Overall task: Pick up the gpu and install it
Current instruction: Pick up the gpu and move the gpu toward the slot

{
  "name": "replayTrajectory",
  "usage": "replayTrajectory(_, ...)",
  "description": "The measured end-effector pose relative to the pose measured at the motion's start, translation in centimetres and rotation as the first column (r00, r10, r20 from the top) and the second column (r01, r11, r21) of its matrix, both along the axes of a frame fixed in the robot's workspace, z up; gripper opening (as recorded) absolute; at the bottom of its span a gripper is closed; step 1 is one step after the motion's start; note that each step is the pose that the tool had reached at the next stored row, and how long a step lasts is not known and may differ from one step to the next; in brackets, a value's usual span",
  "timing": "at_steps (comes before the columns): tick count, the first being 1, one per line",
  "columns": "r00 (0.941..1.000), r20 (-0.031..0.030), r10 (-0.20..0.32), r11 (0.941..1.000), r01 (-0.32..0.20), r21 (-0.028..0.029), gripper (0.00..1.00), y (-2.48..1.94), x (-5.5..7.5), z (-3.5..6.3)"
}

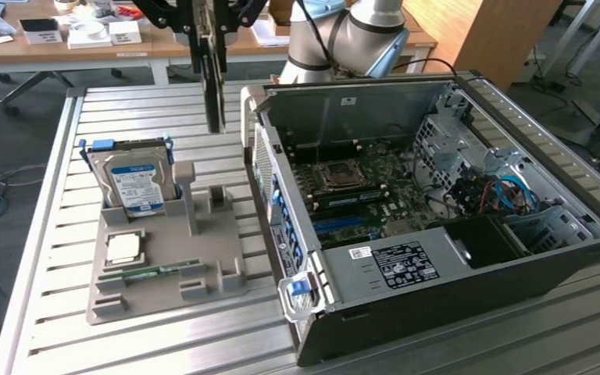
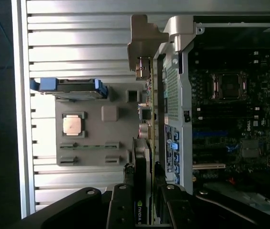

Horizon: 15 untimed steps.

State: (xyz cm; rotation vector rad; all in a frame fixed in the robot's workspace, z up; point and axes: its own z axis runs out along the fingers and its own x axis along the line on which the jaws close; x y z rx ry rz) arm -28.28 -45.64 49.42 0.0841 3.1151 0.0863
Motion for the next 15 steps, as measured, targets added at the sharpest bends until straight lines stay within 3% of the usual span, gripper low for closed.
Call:
replayTrajectory(9,1.0,0.0,0.0,1.0,0.0,0.0001,0.27,-0.01,0.0,-1.46)
replayTrajectory(15,1.0,0.0,0.0,1.0,0.0,0.0,0.27,-0.01,0.0,-1.52)
